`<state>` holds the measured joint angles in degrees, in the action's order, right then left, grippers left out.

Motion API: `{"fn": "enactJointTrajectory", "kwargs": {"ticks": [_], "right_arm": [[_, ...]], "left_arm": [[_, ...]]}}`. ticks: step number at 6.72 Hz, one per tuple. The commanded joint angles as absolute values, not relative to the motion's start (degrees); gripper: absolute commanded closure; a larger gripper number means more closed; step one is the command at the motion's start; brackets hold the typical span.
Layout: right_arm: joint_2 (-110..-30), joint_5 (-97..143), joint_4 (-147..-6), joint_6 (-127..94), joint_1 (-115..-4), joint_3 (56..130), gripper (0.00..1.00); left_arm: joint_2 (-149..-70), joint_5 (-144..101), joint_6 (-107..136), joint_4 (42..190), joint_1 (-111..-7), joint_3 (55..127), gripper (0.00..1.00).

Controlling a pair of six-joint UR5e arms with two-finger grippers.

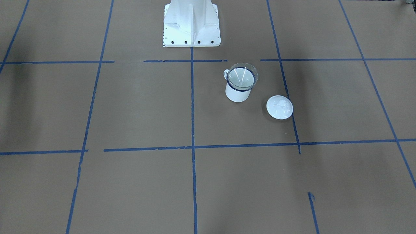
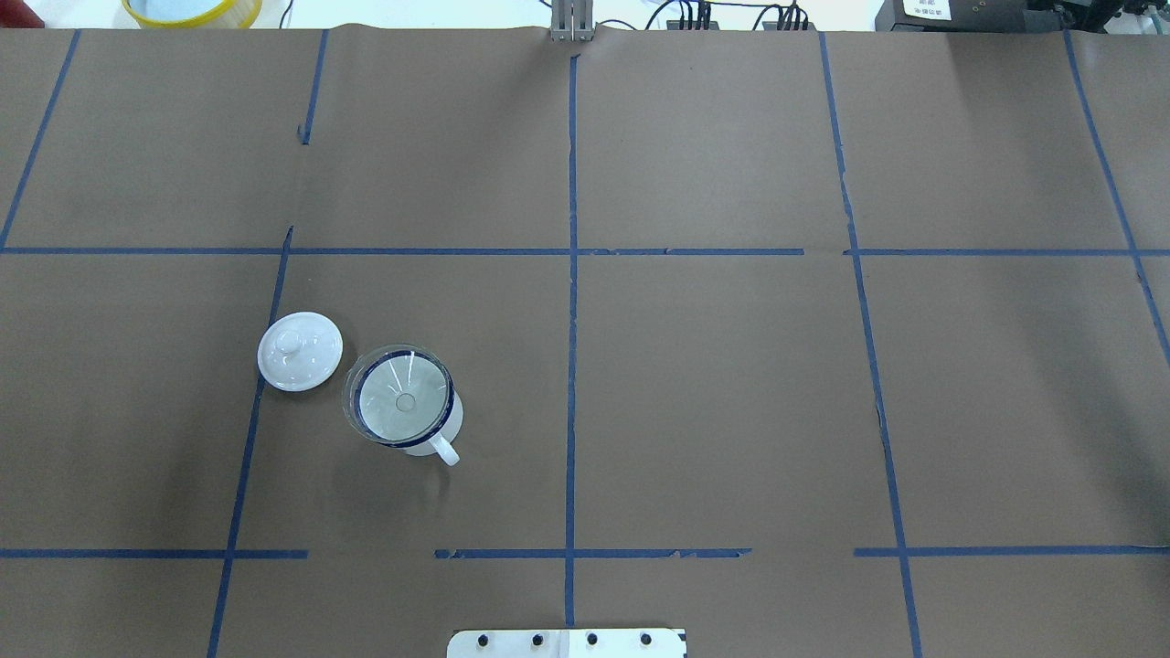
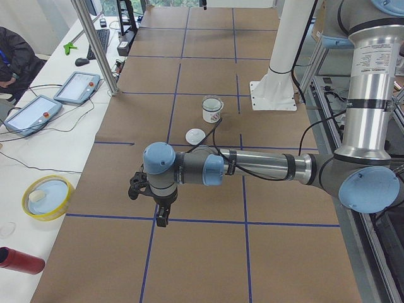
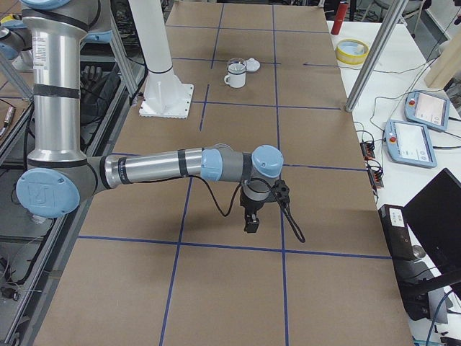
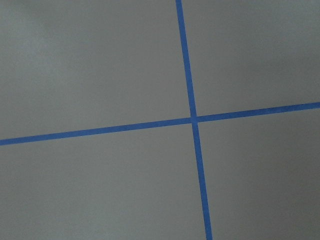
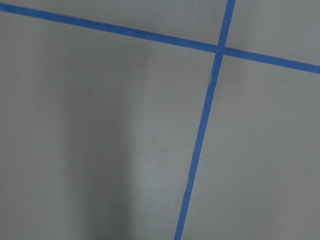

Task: Place funnel on cup

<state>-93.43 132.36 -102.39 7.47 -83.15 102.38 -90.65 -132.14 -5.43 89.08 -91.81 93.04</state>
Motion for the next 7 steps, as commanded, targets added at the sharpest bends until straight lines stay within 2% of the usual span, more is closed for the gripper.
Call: {"fn": "enactJointTrajectory", "kwargs": {"ticks": [1, 7], "right_arm": [[-93.4, 132.4, -102.4, 7.5, -83.1, 102.4, 0.0], [-93.4, 132.4, -102.4, 7.5, -83.1, 102.4, 0.0]], "left_arm": [[-90.4, -132.2, -5.4, 89.0, -91.8, 93.1, 0.0], [-90.5, -132.2, -5.2, 88.2, -91.8, 93.2, 0.0]]}}
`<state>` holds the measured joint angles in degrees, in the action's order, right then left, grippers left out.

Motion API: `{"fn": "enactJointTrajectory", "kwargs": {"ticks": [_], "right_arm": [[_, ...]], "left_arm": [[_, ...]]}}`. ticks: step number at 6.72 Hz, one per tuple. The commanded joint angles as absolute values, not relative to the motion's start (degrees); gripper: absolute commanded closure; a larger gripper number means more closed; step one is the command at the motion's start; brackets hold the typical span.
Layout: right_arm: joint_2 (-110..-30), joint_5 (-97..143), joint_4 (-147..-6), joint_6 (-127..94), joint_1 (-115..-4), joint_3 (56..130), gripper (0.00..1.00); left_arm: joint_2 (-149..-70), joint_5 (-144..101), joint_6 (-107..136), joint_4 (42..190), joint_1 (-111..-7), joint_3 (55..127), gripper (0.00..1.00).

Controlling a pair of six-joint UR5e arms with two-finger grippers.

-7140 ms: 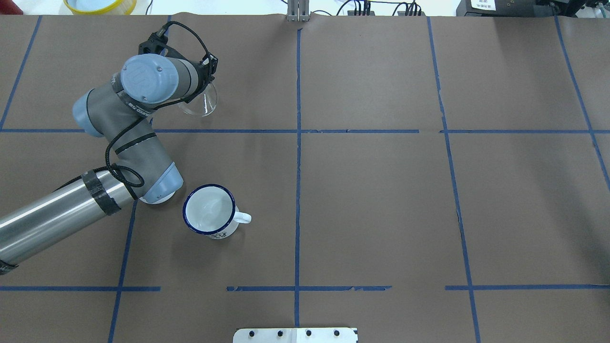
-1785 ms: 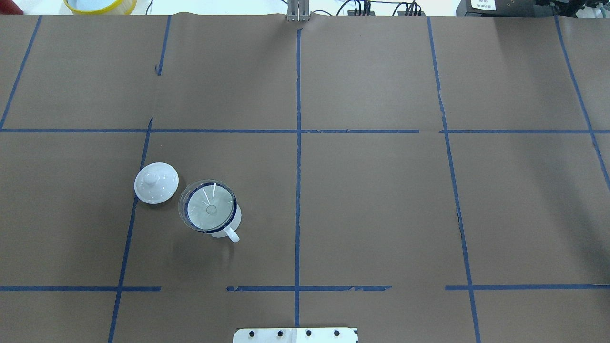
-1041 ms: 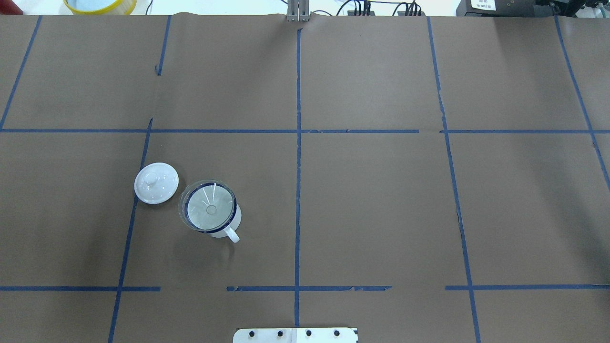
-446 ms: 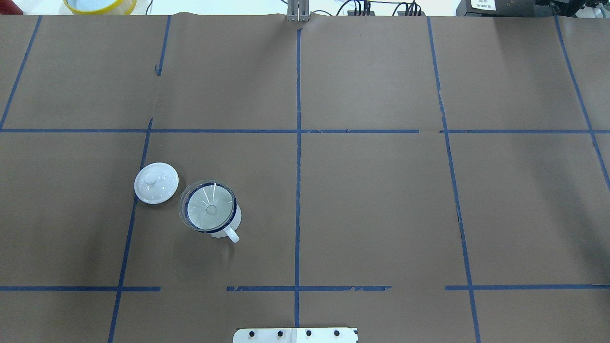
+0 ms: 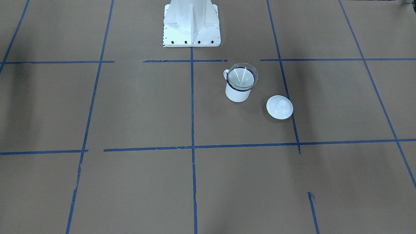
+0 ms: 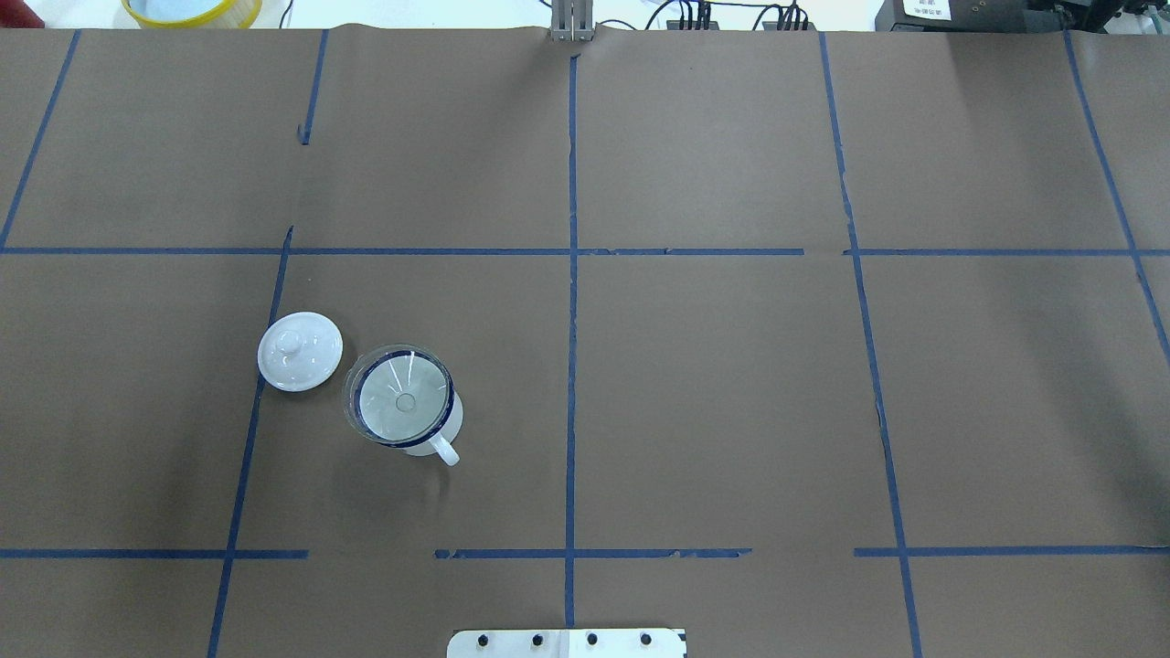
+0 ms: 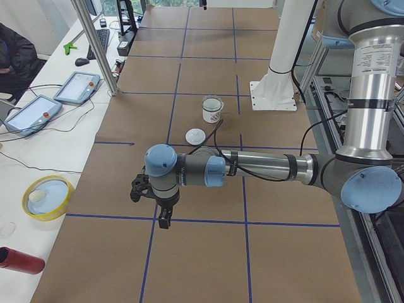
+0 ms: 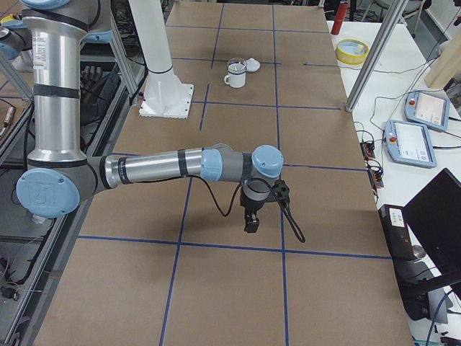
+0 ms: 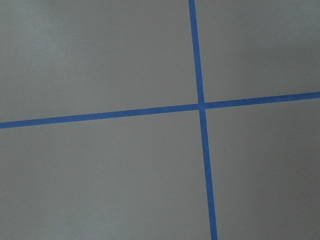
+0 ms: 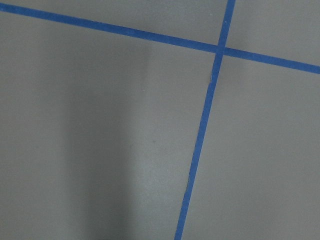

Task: Place funnel on cup

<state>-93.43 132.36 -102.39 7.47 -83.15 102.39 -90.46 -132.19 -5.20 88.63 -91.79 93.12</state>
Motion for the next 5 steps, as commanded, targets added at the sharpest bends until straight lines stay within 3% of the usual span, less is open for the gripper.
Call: {"fn": "enactJointTrajectory", "kwargs": {"ticks": [1, 5], "right_arm": [[-93.4, 132.4, -102.4, 7.5, -83.1, 102.4, 0.0], [-93.4, 132.4, -102.4, 7.5, -83.1, 102.4, 0.0]], "left_arm": [[-90.8, -132.2, -5.2, 87.1, -91.7, 93.3, 0.0], [-90.8, -132.2, -5.2, 87.0, -91.7, 93.5, 0.0]]}}
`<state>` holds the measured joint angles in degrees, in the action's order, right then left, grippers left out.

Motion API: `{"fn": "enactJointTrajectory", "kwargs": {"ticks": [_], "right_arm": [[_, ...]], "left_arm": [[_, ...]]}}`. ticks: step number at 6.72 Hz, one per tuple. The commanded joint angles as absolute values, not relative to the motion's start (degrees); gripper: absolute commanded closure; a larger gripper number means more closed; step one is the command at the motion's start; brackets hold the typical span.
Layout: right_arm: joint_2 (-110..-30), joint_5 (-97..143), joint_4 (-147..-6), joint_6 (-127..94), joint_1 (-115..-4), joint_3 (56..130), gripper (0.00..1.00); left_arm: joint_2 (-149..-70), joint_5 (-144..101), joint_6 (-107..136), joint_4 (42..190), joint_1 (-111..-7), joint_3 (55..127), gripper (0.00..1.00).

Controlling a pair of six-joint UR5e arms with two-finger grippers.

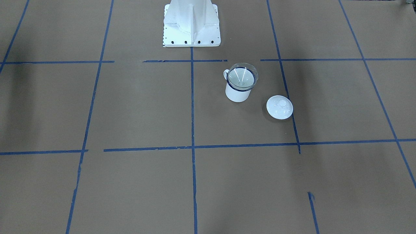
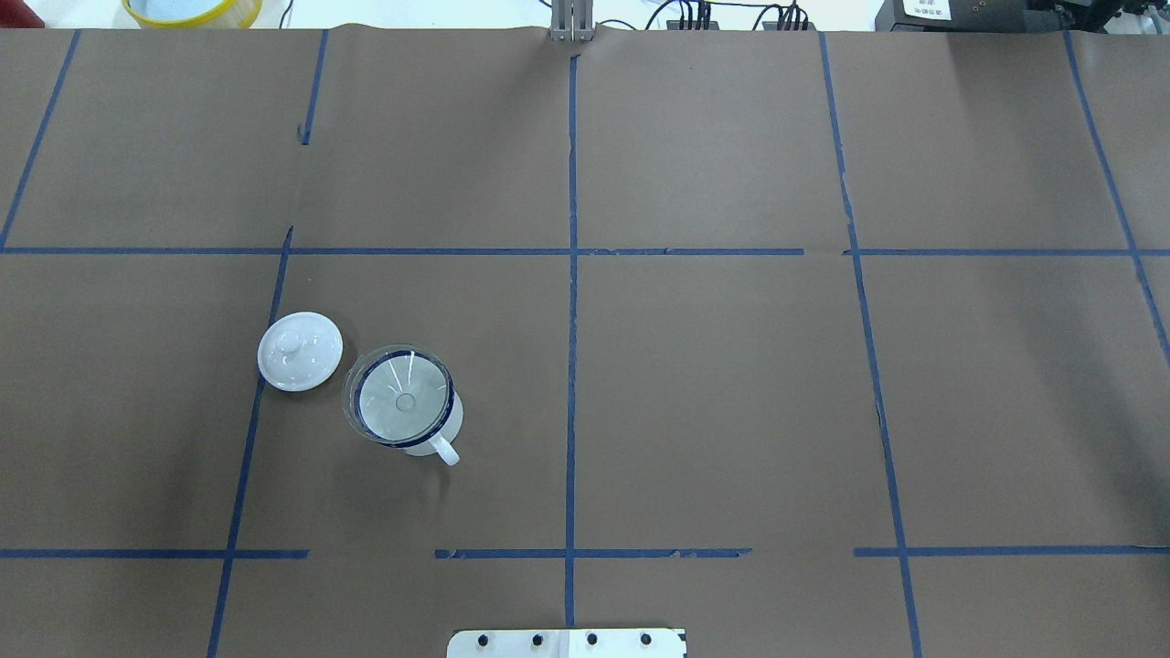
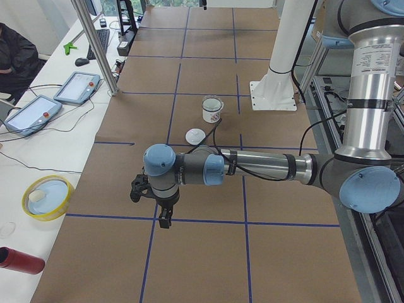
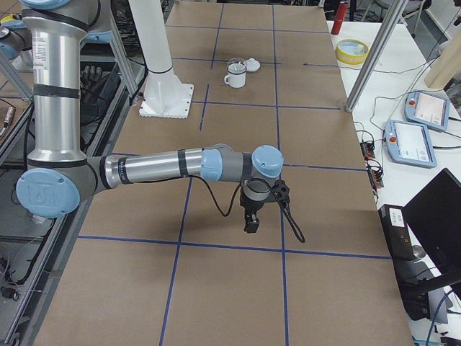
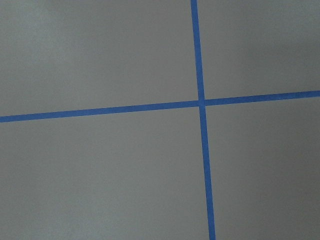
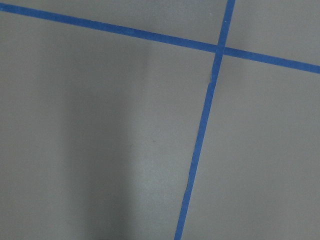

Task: Place funnel on cup

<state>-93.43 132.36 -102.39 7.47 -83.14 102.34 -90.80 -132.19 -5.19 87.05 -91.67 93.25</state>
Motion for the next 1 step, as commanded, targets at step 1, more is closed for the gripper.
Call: {"fn": "enactJointTrajectory", "kwargs": {"ticks": [1], "right_arm": [[-93.4, 132.4, -102.4, 7.5, -83.1, 102.4, 0.0]], "left_arm": [[-90.7, -132.2, -5.2, 87.0, -91.7, 93.6, 0.0]]}}
